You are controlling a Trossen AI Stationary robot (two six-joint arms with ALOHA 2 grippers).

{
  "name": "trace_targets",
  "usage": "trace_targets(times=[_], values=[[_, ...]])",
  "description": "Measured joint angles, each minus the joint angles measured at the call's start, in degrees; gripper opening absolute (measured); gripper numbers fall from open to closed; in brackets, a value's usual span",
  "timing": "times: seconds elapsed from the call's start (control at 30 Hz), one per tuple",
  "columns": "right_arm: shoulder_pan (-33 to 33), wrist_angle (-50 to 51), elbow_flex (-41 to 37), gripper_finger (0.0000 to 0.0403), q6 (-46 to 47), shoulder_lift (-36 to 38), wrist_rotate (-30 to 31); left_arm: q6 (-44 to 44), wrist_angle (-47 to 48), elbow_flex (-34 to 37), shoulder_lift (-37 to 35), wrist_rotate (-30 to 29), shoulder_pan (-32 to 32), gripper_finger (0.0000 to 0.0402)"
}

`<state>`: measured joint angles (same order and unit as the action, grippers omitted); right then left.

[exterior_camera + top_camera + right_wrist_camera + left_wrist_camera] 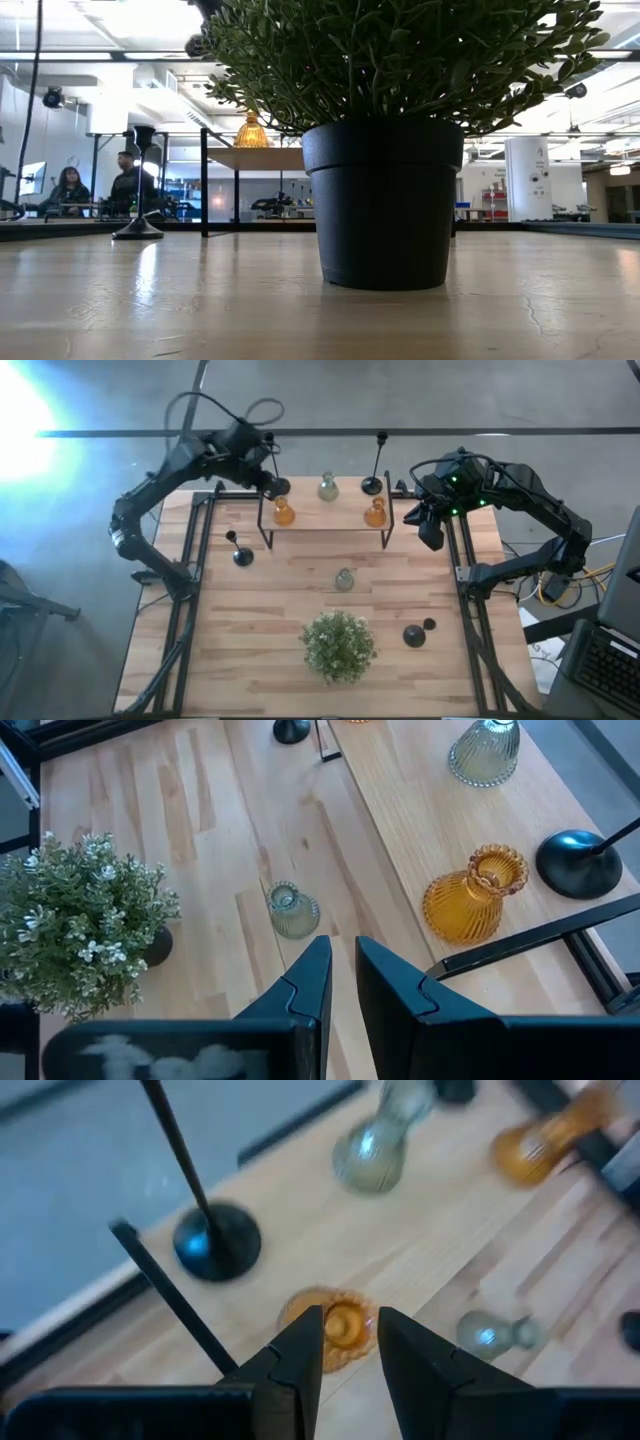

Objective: Pick & Place candle stick holders
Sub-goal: Put the green glass candle holder on the shelf

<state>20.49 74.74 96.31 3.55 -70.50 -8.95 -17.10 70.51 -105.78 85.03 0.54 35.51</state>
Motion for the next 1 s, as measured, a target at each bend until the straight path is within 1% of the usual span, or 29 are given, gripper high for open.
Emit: trace_targets(times=[0.13, 0.23, 0.3, 0.43, 0.53, 0.63, 0.73, 0.87, 1.0], values=[[0.0, 0.0, 0.0, 0.0043, 0.6, 0.0, 0.0, 0.0, -0.2, -3.2, -3.4, 0.0, -0.2, 0.0101], [0.0, -0.4, 0.0, 0.0043, 0.8, -0.1, 0.0, 0.0, -0.6, -3.7, -7.0, -1.6, -1.5, 0.0101], [0.0, -1.1, 0.0, 0.0043, 2.3, -0.3, 0.0, -0.1, -0.6, -3.6, -9.3, -4.1, -3.2, 0.0101], [-0.7, -1.6, 0.0, 0.0043, 5.6, -2.5, 0.0, -1.1, -0.7, -2.4, -13.7, -11.5, -8.5, 0.0101], [-2.5, -1.6, -0.1, 0.0043, 5.5, -5.4, 0.0, -2.4, -0.7, -0.2, -16.4, -18.2, -13.4, 0.0101], [-4.8, -1.8, -0.1, 0.0043, 4.5, -9.0, -0.1, -3.9, -1.5, 3.0, -18.4, -22.5, -17.7, 0.0101], [-7.1, -2.2, -0.1, 0.0043, 2.4, -12.9, -0.1, -4.3, -3.9, 6.9, -20.1, -24.8, -21.0, 0.0101], [-9.3, -4.2, -0.1, 0.0043, 1.0, -17.9, -0.1, -4.4, -7.2, 12.3, -22.1, -27.6, -23.7, 0.0101], [-10.8, -7.1, -0.1, 0.0043, -0.8, -22.3, -0.1, -1.9, -14.4, 18.4, -25.5, -28.1, -25.8, 0.0101]])
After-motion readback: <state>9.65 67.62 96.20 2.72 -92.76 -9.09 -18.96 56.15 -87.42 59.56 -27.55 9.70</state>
